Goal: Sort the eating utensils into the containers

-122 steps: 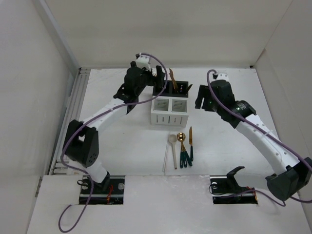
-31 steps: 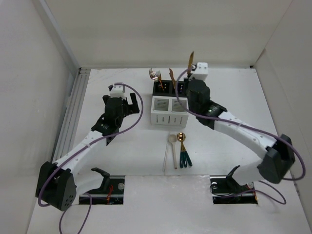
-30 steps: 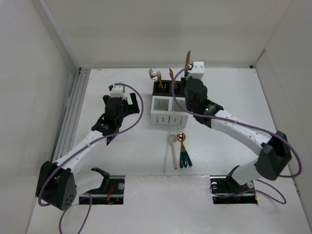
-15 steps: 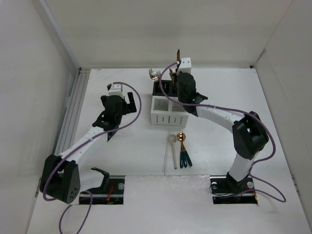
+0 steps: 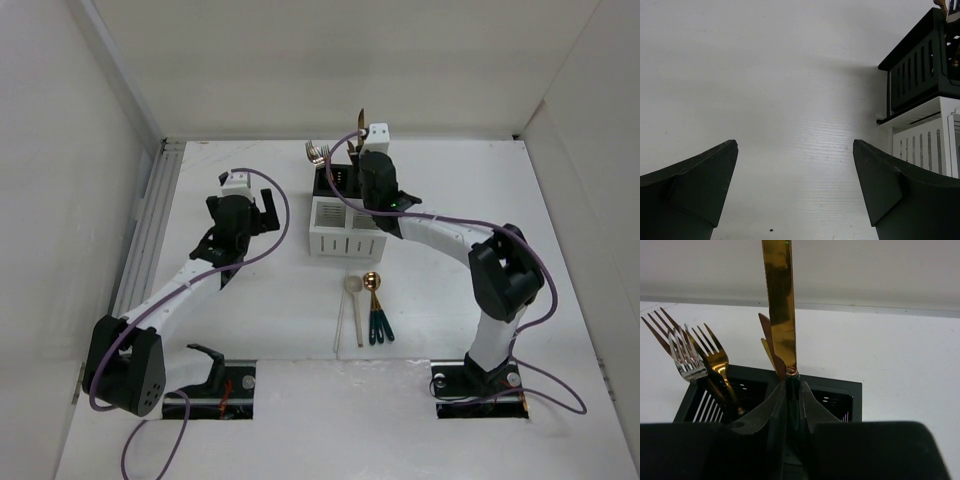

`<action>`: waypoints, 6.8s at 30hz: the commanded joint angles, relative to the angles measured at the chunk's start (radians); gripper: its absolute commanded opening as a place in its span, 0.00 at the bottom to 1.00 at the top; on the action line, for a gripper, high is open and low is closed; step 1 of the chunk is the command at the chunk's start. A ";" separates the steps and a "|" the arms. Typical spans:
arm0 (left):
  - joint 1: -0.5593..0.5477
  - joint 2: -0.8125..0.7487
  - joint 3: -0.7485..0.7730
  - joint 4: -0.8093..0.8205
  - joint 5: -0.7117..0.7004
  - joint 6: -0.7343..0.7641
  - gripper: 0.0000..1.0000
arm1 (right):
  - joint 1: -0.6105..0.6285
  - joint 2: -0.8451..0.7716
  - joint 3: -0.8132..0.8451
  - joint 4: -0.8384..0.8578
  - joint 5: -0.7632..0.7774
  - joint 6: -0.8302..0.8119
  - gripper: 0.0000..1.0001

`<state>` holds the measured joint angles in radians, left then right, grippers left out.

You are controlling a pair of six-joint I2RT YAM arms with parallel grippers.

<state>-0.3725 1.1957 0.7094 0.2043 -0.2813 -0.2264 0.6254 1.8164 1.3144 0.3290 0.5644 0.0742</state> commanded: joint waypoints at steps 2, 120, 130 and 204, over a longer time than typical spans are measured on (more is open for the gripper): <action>0.004 -0.008 0.042 0.023 -0.006 -0.011 0.99 | 0.007 0.009 0.020 -0.010 -0.014 0.035 0.21; -0.029 -0.168 0.099 -0.332 0.149 0.392 1.00 | 0.307 -0.627 -0.274 -1.227 0.119 0.785 0.00; -0.029 -0.159 0.090 -0.322 0.149 0.325 1.00 | 0.254 -0.561 -0.276 -0.253 0.237 0.064 0.00; -0.654 0.311 0.275 -0.566 0.298 0.248 0.68 | 0.286 -0.959 -0.423 -0.844 0.357 0.602 0.80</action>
<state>-1.0458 1.5200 0.9348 -0.3126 0.0563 0.1043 0.9001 0.9142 0.9096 -0.4904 0.8585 0.6624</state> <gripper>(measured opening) 0.696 0.803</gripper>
